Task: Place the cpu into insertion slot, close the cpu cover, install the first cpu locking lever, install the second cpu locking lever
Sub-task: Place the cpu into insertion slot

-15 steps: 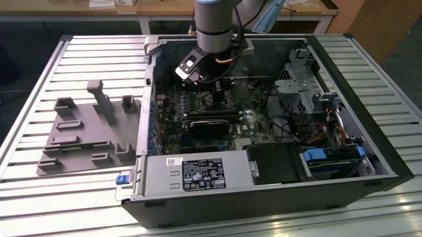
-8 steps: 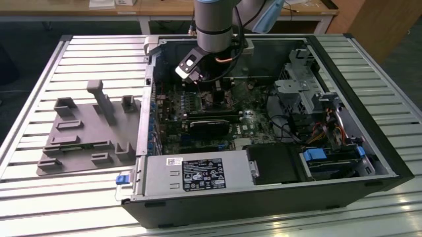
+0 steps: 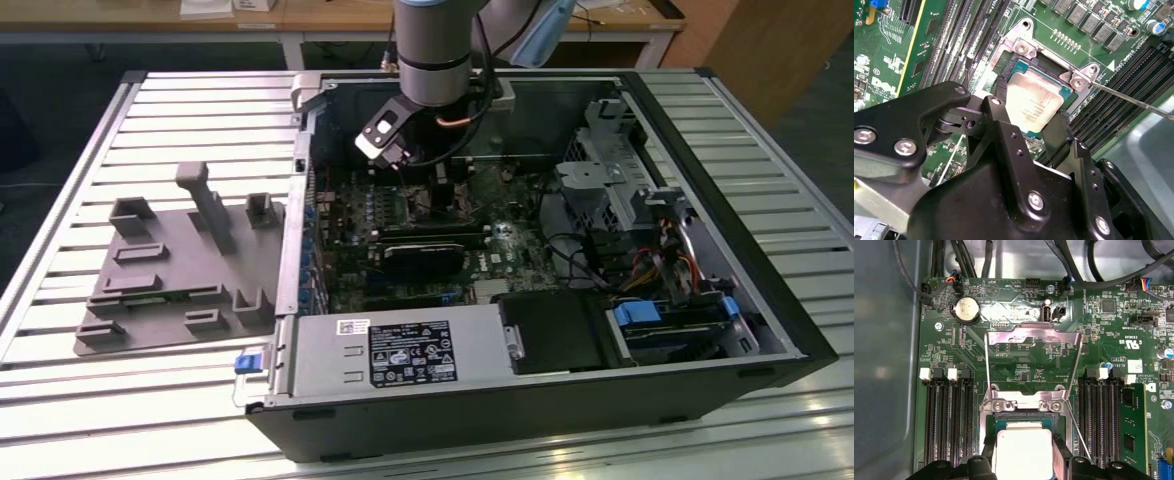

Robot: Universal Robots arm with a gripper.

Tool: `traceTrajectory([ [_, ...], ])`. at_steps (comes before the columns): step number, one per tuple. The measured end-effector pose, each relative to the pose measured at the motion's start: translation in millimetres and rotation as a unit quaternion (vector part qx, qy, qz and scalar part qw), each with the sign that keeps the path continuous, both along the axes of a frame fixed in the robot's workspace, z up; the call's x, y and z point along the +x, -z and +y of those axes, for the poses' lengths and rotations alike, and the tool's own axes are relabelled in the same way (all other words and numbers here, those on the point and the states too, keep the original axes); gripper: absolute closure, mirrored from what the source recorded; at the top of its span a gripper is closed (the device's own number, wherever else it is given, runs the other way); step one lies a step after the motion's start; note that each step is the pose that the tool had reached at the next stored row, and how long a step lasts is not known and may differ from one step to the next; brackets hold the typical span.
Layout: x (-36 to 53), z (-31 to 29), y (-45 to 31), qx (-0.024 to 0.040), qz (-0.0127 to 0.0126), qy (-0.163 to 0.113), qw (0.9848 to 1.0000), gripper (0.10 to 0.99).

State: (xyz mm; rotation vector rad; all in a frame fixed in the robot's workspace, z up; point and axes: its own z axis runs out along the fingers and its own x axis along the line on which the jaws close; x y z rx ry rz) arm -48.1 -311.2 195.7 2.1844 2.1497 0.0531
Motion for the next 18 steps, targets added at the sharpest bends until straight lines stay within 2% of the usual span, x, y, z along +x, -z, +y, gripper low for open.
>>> traceTrajectory([
  [18,2.9,0.0,-1.3,0.0001,-0.0001,0.002,1.0000,0.553],
])
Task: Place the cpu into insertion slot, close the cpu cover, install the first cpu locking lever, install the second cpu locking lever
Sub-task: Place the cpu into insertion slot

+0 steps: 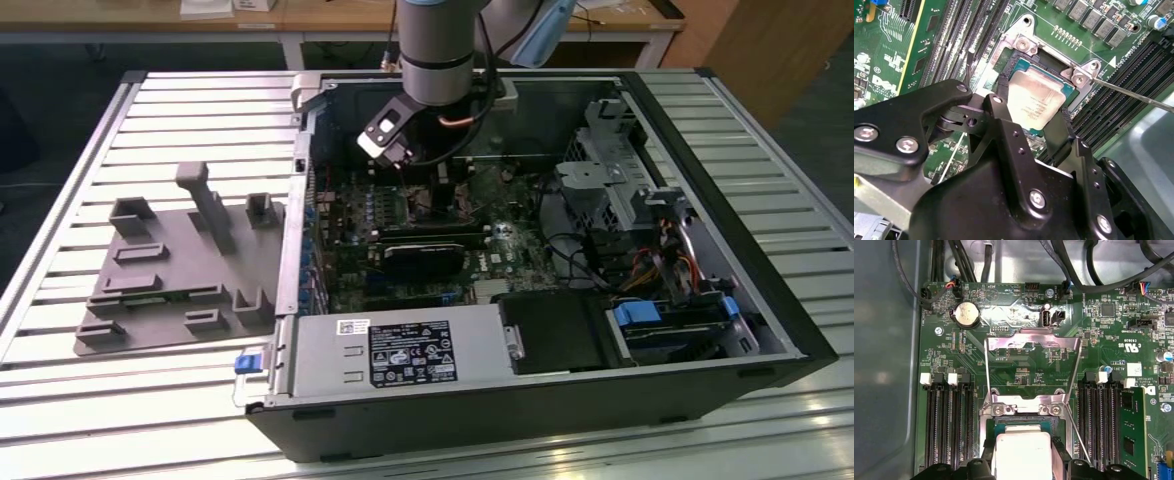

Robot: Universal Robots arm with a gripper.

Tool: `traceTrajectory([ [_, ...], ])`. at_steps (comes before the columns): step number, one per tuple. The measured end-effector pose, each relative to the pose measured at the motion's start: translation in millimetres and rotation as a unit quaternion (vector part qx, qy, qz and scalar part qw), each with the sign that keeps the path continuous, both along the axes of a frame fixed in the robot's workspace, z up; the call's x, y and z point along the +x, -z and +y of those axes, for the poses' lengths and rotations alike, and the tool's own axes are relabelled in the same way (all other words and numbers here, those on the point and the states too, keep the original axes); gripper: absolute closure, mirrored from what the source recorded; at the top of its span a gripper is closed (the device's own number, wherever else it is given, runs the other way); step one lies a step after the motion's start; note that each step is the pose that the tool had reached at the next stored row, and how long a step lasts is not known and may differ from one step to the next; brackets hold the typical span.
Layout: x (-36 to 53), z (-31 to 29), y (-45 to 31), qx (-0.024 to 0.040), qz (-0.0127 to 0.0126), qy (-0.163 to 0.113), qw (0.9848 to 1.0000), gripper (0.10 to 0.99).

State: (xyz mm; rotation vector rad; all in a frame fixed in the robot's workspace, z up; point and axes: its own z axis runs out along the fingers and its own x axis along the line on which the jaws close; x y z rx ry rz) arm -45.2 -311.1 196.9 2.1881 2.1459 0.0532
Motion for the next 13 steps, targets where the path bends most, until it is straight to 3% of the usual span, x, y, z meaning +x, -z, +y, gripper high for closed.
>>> traceTrajectory([
  [13,-3.1,0.0,-0.8,0.0000,-0.0005,0.000,1.0000,0.553],
])
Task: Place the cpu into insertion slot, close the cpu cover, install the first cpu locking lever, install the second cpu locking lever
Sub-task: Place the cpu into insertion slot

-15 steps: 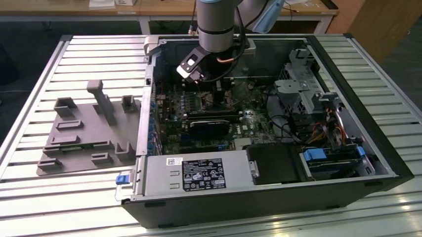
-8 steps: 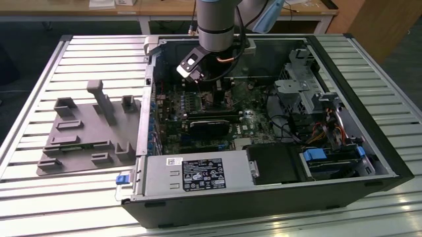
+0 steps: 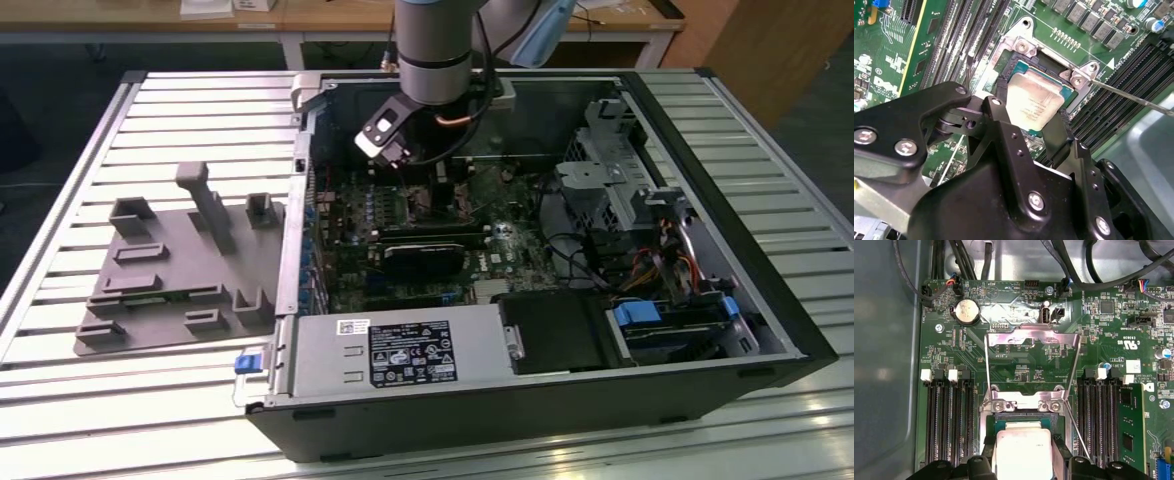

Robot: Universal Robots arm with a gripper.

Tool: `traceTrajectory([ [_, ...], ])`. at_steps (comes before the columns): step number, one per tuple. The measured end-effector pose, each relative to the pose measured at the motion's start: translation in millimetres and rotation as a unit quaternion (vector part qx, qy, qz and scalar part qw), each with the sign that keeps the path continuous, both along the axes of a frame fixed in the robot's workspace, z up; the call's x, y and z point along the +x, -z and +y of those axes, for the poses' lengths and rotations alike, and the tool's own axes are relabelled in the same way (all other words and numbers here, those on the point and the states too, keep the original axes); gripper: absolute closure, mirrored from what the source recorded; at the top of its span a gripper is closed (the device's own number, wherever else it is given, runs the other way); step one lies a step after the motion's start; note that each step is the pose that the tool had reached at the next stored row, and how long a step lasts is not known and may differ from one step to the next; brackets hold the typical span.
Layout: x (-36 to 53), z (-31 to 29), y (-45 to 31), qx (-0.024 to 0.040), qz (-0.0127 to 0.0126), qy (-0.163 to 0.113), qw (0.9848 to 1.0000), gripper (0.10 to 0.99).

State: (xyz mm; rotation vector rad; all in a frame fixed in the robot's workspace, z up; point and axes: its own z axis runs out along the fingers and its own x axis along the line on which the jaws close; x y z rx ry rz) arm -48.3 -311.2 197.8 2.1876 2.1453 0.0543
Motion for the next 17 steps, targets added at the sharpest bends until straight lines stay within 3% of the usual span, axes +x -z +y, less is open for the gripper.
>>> traceTrajectory([
  [13,-1.4,0.0,-2.5,0.0001,-0.0007,0.000,1.0000,0.553],
  [17,-1.5,0.0,-2.5,0.0000,-0.0046,0.000,1.0000,0.553],
])
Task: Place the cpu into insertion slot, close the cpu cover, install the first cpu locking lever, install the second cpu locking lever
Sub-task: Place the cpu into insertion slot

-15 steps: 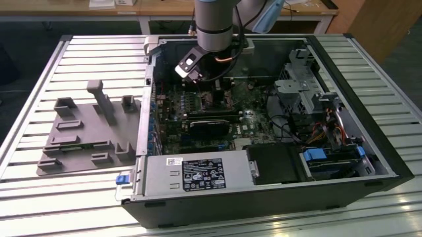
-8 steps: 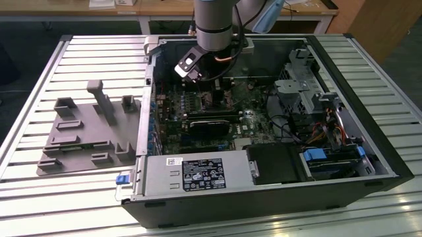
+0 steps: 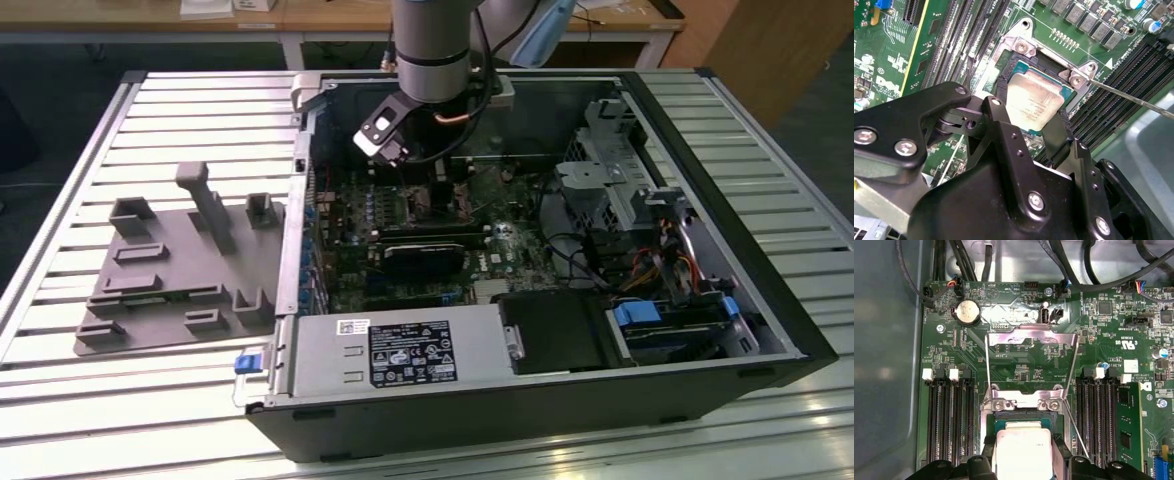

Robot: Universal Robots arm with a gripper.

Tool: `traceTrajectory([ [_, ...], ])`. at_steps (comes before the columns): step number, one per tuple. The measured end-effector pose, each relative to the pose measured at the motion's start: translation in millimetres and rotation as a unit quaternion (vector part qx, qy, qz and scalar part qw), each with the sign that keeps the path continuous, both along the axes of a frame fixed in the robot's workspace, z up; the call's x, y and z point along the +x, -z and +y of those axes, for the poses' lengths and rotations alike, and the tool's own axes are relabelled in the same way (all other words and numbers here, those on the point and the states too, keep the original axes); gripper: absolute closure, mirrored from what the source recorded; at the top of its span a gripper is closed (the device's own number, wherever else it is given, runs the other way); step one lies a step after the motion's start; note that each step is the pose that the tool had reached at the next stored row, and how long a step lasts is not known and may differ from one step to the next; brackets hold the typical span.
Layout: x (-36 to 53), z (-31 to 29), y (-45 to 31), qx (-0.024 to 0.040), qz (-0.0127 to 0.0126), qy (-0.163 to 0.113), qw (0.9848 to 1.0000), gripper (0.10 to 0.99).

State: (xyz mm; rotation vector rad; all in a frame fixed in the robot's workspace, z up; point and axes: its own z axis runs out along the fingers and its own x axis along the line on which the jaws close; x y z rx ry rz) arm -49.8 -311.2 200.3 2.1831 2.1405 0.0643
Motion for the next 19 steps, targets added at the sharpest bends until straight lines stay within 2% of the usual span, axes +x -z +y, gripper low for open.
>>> traceTrajectory([
  [5,-0.1,-0.3,0.3,0.0000,-0.0055,0.000,1.0000,0.553],
  [8,-0.1,-0.8,0.9,0.0000,-0.0075,0.000,1.0000,0.553],
  [11,-0.2,-1.0,1.8,0.0000,-0.0084,0.000,1.0000,0.553],
  [19,-0.8,-1.1,3.6,-0.0001,-0.0084,0.000,1.0000,0.553],
])
